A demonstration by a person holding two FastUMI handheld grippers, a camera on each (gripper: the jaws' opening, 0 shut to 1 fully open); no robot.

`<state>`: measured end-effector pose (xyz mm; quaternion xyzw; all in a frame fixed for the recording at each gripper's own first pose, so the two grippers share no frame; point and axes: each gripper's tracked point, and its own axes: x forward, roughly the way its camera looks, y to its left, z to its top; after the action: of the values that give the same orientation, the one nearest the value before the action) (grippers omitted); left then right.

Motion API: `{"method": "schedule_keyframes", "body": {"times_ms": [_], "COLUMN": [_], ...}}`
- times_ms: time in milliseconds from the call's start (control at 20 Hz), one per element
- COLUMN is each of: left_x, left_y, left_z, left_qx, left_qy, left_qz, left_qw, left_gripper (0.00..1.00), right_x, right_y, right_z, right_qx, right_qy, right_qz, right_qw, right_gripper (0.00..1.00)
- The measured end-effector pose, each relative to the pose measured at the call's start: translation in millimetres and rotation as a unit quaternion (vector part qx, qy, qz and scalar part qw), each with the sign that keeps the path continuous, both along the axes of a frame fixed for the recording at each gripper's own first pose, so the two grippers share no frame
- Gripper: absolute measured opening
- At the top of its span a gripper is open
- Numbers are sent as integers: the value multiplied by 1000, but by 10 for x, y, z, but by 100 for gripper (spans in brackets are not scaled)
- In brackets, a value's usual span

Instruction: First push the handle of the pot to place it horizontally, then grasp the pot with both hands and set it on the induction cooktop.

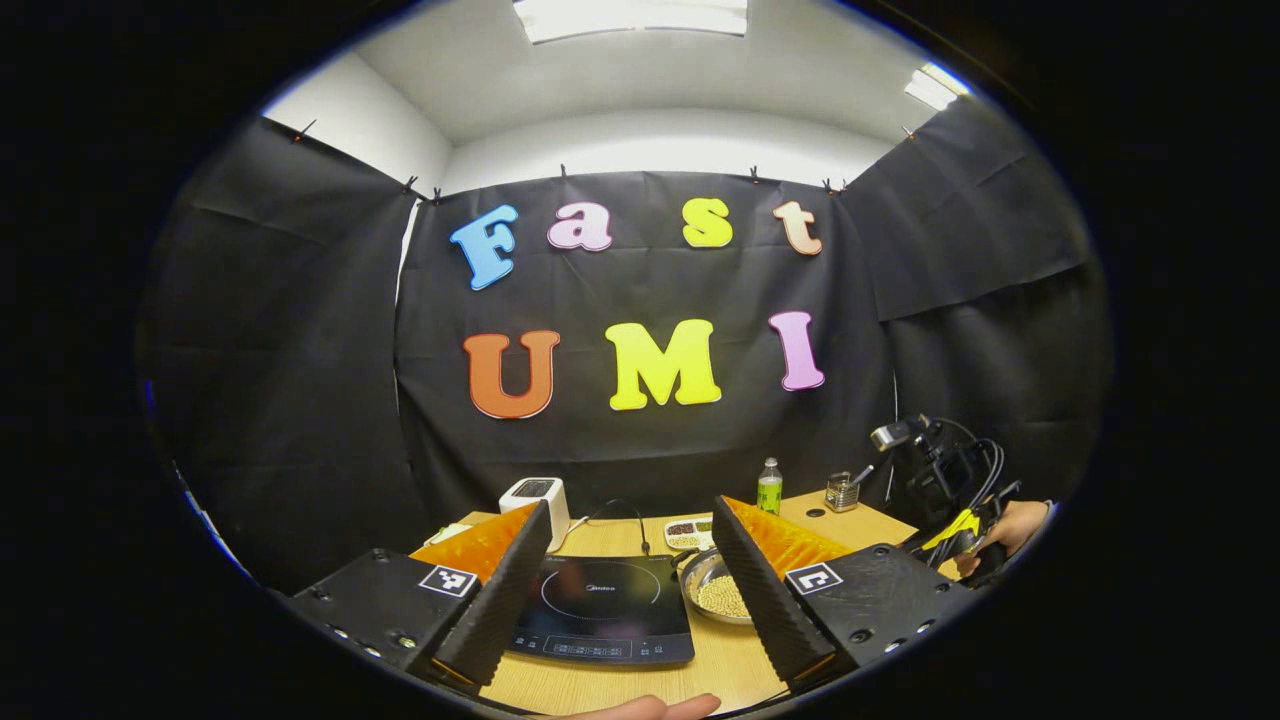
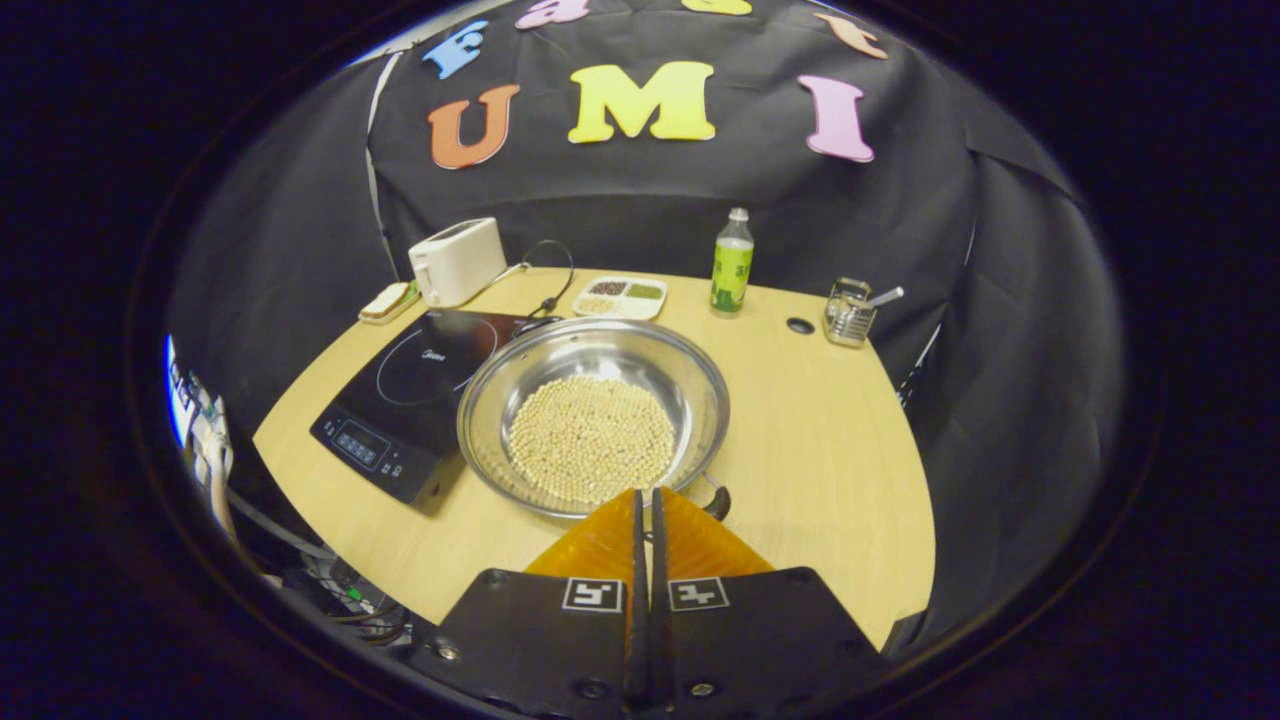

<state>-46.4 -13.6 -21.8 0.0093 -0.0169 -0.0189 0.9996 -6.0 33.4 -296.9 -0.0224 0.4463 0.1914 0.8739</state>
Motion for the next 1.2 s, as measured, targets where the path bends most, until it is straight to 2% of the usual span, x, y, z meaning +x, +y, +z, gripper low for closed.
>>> {"method": "schedule_keyframes", "body": {"times_ms": [300,400,450,500,750,900,1200], "left_x": [-37,-91,-102,-114,-72,17,262], "left_y": [-10,-26,-16,6,63,64,-75], "left_z": [72,86,85,75,20,19,48], "left_qx": [0,-2,-4,-6,-13,-8,-27], "left_qy": [-9,-10,-9,-7,7,15,9], "left_qz": [-5,-7,-7,-4,15,23,3], "left_qw": [1000,1000,1000,1000,1000,1000,1000], "left_gripper": [96,96,96,96,96,96,96], "right_x": [-113,-120,-95,-83,-15,10,155], "right_y": [126,128,115,91,94,29,-65], "right_z": [-511,-597,-634,-680,-786,-817,-799], "right_qx": [-9,-8,-12,-14,23,37,66], "right_qy": [64,75,76,77,90,94,102], "right_qz": [8,3,-1,-7,-7,-7,-11], "right_qw": [998,997,997,997,996,995,993], "right_gripper": [4,1,4,1,4,1,4]}}
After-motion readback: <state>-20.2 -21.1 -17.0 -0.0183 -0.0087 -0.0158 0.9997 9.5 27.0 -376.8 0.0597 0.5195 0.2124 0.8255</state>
